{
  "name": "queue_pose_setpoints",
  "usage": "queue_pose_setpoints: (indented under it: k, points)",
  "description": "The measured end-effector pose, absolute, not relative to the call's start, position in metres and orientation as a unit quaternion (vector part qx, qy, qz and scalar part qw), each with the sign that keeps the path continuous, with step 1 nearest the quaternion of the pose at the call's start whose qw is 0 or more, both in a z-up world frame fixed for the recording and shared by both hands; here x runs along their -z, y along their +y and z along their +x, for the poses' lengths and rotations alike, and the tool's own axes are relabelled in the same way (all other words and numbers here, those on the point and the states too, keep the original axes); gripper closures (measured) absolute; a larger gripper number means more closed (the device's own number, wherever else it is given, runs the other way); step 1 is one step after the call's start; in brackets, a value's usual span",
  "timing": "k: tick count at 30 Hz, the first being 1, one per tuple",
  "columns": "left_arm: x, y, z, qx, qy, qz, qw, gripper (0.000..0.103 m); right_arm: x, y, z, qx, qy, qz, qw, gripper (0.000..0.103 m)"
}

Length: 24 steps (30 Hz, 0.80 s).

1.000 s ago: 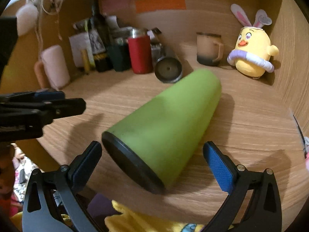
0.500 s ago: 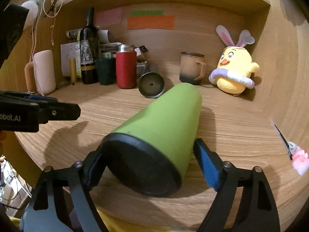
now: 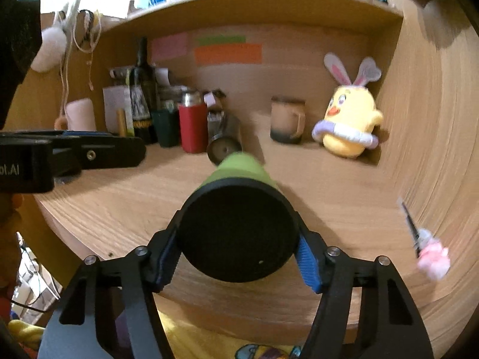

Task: Flip cup upside down
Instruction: 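Grasp the tumbler's black lid end with the right gripper while the left gripper releases it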

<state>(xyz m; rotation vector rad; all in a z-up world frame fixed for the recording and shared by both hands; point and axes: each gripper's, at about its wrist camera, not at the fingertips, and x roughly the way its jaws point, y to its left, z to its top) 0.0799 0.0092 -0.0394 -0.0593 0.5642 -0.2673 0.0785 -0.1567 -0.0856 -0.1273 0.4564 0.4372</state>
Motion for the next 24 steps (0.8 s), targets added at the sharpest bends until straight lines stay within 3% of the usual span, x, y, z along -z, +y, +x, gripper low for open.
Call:
queue_pose_setpoints:
  k: [11,24]
  points:
    - [-0.006,-0.002,0.089,0.194,0.250,-0.050,0.947,0.034,0.031,-0.158,0.088,-0.240,0.175,-0.046,0.954,0.040]
    - [-0.021,0.019,0.175,0.213,0.314,-0.085,0.921,0.033,0.003,-0.139,0.154,-0.268,0.186,-0.031,0.945,0.040]
